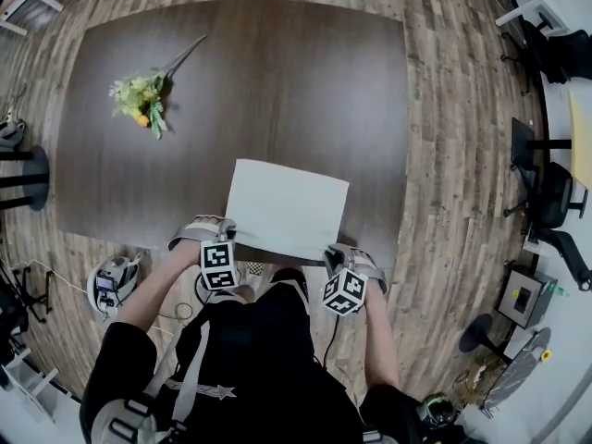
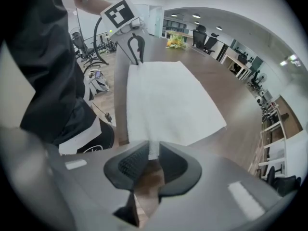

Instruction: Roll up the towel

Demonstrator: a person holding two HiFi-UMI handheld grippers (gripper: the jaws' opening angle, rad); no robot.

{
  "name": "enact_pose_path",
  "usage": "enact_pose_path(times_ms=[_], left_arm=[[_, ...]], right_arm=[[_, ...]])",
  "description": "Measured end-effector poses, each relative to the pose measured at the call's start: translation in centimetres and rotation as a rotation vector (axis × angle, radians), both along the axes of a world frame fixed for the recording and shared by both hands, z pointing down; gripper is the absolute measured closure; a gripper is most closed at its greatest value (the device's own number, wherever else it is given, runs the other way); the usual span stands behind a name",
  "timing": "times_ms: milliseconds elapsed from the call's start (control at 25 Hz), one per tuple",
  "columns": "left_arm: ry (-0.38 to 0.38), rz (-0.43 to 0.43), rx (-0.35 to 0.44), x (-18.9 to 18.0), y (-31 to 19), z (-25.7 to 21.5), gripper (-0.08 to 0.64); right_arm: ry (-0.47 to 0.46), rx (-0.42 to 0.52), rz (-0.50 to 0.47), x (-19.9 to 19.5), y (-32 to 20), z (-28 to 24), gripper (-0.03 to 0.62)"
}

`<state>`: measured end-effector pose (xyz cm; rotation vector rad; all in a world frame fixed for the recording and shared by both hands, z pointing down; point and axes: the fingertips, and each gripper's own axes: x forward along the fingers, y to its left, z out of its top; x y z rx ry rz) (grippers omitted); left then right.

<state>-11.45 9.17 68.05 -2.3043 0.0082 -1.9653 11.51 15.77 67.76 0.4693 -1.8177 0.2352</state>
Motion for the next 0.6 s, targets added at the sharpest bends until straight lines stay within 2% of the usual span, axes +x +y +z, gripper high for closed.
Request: enact_pose_path(times_ms=[160,280,600], left_arm=[[0.031,-0.043,0.075,-0.1,-1.4,-0.4,0.375],[0.047,-0.062,0.099,0.0,-2.0,-0.9,0.309],[0.091,-0.057,0.146,0.4,-1.2,-3.0,0.305]], right_arm=[[0.024,0.081,0.052,0.8,-1.1,-0.3,0.418],[0.04,0.11,0.059,1.2,-1.5,-0.9,0.383],[0.031,0.161,0.042,0.0,0.0,-2.8,0.388]])
